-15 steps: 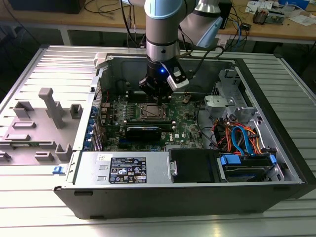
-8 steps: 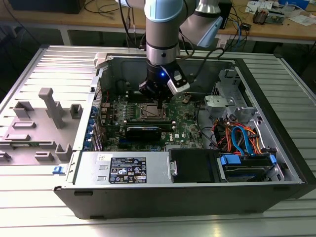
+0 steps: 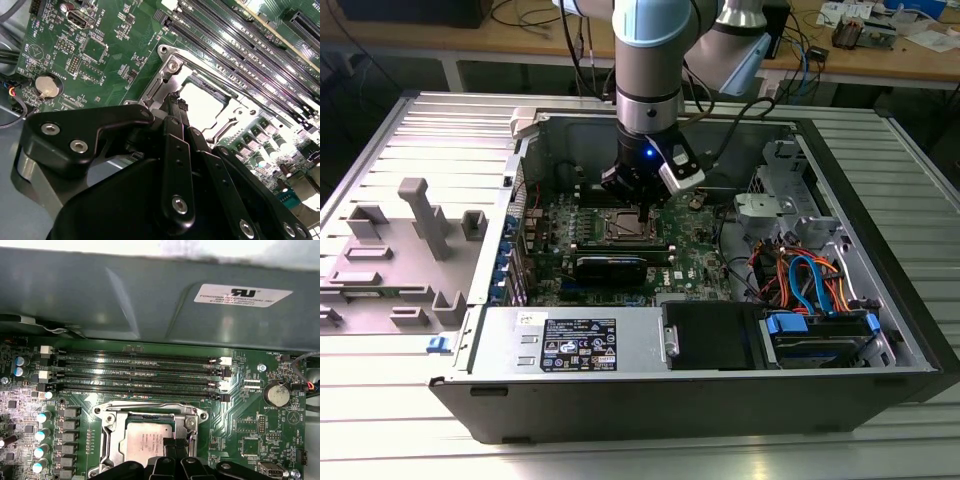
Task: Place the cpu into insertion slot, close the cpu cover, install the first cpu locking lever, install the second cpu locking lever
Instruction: 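Install the second cpu locking lever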
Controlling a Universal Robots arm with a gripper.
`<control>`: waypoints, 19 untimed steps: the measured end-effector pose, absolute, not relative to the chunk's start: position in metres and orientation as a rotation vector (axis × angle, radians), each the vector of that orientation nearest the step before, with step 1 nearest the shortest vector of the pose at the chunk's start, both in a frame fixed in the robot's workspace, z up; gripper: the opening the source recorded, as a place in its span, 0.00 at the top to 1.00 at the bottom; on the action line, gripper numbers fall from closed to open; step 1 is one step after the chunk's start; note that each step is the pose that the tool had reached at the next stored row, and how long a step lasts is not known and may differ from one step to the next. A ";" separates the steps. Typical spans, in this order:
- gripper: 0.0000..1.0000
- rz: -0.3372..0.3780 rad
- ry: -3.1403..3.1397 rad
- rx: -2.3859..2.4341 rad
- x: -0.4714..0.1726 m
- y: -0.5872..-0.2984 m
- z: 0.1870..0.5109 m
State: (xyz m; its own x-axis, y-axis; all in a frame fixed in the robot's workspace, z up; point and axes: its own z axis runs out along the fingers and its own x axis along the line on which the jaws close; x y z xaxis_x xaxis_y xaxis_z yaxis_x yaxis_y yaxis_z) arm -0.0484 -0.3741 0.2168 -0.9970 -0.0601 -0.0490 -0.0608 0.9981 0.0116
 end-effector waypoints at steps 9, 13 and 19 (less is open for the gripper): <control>0.89 0.020 3.092 -0.094 -0.049 -0.374 0.217; 0.89 0.020 3.091 -0.094 -0.049 -0.374 0.217; 0.89 0.020 3.091 -0.093 -0.049 -0.374 0.228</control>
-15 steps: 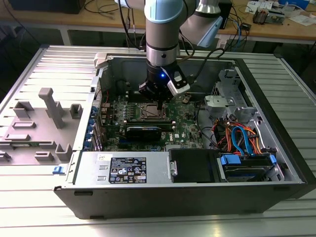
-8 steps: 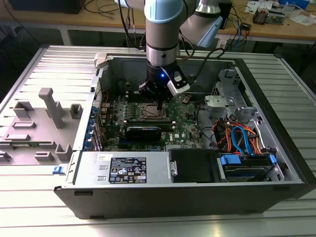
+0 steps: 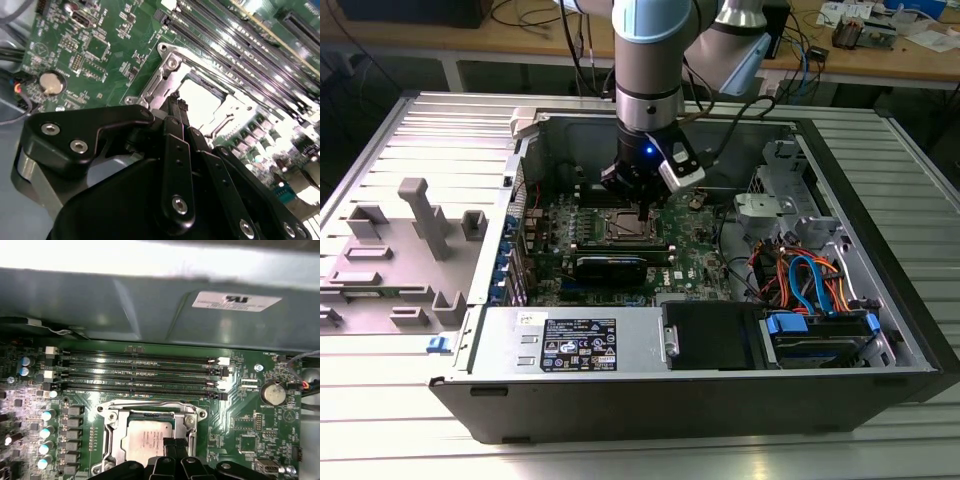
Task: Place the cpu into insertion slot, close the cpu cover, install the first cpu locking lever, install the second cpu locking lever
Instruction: 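Install the second cpu locking lever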
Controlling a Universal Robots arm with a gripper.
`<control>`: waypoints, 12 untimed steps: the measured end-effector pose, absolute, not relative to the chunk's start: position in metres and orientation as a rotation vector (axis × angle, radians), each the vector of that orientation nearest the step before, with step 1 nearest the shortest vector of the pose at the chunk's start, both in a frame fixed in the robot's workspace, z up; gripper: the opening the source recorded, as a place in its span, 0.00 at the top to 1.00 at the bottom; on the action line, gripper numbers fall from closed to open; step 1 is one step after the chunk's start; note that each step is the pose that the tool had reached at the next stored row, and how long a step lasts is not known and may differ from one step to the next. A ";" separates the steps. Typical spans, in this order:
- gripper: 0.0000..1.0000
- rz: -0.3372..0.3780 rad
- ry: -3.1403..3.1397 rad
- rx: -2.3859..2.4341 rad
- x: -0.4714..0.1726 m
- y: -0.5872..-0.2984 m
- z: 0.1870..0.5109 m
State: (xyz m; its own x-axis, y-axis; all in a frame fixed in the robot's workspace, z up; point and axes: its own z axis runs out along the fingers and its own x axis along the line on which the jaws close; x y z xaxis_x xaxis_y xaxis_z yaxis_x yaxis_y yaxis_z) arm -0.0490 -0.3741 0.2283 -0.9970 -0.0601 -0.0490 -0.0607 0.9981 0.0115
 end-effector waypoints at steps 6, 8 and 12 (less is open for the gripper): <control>0.89 0.012 3.092 -0.094 -0.049 -0.386 0.235; 0.89 0.012 3.092 -0.094 -0.049 -0.391 0.235; 0.89 0.014 3.118 -0.094 -0.049 -0.397 0.238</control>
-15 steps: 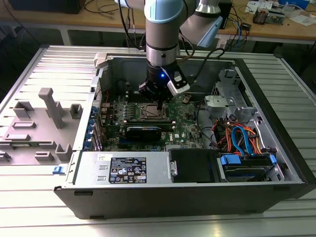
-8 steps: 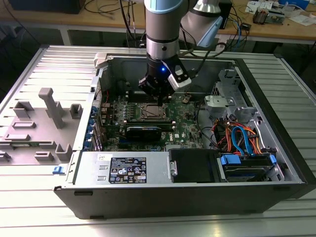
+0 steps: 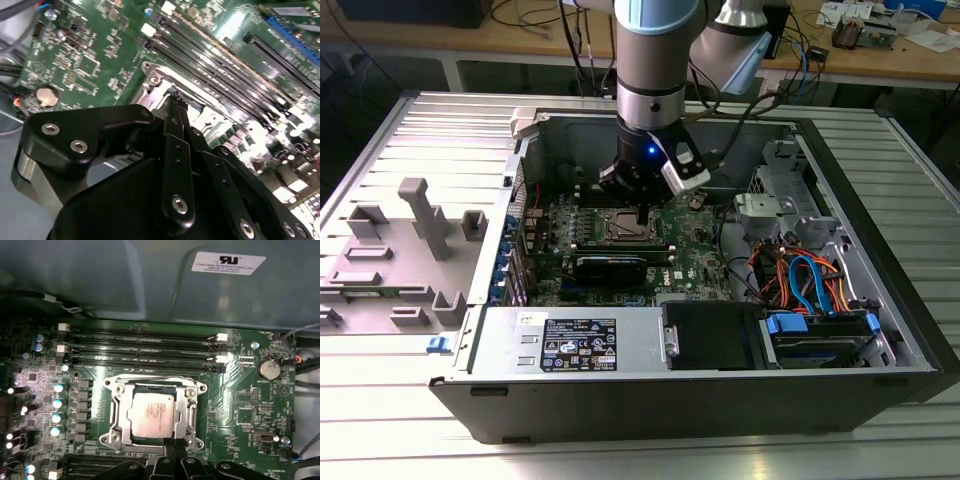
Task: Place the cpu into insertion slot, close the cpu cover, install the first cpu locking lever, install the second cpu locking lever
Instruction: 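Install the second cpu locking lever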
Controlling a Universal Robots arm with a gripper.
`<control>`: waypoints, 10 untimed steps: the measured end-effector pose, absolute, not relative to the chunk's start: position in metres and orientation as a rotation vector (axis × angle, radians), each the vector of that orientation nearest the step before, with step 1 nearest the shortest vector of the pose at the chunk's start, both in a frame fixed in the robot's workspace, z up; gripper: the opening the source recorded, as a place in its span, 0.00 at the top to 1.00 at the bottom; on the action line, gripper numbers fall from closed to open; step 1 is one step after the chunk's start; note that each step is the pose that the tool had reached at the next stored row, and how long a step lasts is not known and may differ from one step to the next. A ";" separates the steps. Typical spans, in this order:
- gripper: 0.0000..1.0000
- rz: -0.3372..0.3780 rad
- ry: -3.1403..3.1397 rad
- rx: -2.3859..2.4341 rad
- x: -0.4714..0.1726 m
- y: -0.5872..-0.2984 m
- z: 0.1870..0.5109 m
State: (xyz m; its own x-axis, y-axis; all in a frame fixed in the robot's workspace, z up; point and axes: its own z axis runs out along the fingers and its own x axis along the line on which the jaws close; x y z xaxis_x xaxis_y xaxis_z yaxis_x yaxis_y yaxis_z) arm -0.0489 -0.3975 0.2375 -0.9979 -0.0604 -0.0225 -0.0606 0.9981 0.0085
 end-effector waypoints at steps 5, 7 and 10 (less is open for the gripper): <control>0.89 0.017 3.165 -0.095 -0.048 -0.401 0.239; 0.89 0.017 3.165 -0.095 -0.048 -0.402 0.239; 0.89 0.017 3.167 -0.095 -0.048 -0.407 0.239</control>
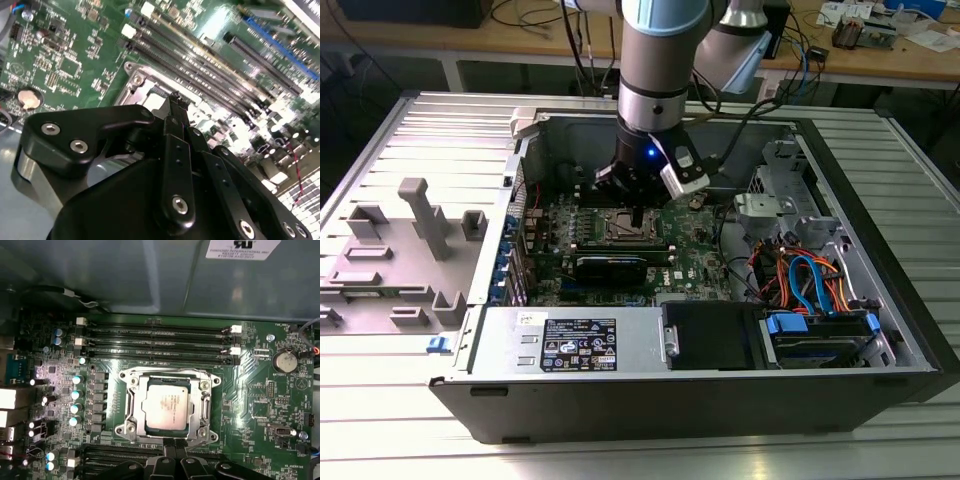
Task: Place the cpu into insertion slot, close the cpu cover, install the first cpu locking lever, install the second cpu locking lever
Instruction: 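Install the second cpu locking lever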
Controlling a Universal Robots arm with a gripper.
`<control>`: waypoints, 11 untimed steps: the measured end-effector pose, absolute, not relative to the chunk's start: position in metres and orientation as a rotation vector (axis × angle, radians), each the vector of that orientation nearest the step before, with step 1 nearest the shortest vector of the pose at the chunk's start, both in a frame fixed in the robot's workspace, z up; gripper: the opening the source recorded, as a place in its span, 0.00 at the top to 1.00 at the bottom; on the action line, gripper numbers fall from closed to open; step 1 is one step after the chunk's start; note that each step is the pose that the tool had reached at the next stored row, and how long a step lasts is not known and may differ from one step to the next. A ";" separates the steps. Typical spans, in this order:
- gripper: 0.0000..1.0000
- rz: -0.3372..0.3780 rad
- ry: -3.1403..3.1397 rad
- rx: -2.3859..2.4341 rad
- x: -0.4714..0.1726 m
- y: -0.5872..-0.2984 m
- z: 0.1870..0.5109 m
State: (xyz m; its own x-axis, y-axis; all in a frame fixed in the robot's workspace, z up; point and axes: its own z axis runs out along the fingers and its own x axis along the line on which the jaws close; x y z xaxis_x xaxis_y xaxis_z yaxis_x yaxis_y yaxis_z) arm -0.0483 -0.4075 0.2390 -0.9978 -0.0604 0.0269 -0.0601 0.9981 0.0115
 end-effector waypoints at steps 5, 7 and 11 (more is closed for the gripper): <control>0.89 -0.017 -3.113 0.094 -0.048 -0.413 0.239; 0.89 -0.017 -3.113 0.094 -0.048 -0.413 0.239; 0.89 -0.017 -3.113 0.094 -0.047 -0.413 0.239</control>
State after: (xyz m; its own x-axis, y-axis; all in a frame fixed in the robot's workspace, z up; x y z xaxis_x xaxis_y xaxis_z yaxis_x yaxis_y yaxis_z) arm -0.0474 -0.4130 0.2388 -0.9978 -0.0604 0.0272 -0.0601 0.9981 0.0115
